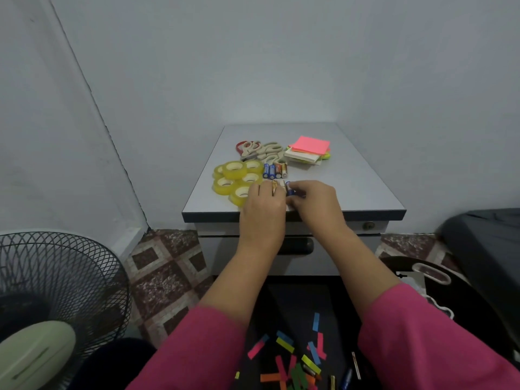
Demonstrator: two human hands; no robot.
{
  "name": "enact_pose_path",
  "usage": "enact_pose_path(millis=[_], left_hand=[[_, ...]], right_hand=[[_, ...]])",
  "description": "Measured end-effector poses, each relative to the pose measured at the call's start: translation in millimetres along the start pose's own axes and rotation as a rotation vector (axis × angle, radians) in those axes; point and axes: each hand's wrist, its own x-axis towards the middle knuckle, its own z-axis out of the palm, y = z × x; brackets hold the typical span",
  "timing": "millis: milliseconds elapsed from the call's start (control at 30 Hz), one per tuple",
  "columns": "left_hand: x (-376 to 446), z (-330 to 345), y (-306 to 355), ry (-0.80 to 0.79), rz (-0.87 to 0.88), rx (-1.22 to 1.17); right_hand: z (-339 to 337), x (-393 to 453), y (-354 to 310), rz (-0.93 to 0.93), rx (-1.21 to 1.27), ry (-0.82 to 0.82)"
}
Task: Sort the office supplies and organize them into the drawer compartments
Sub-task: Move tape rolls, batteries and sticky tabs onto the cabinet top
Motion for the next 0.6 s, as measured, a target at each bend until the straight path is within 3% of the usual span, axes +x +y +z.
enact_pose_path(millis=[400, 600], left_hand=[[7.9, 14.6, 5.2, -0.257, 0.023, 0.171], [4.7, 15.3, 6.3, -0.219, -0.043, 0.088]], right_hand=[[6.3, 27.5, 2.5, 0.009, -0.014, -0.019], [8.6, 29.7, 7.2, 0.021, 0.061, 0.015]])
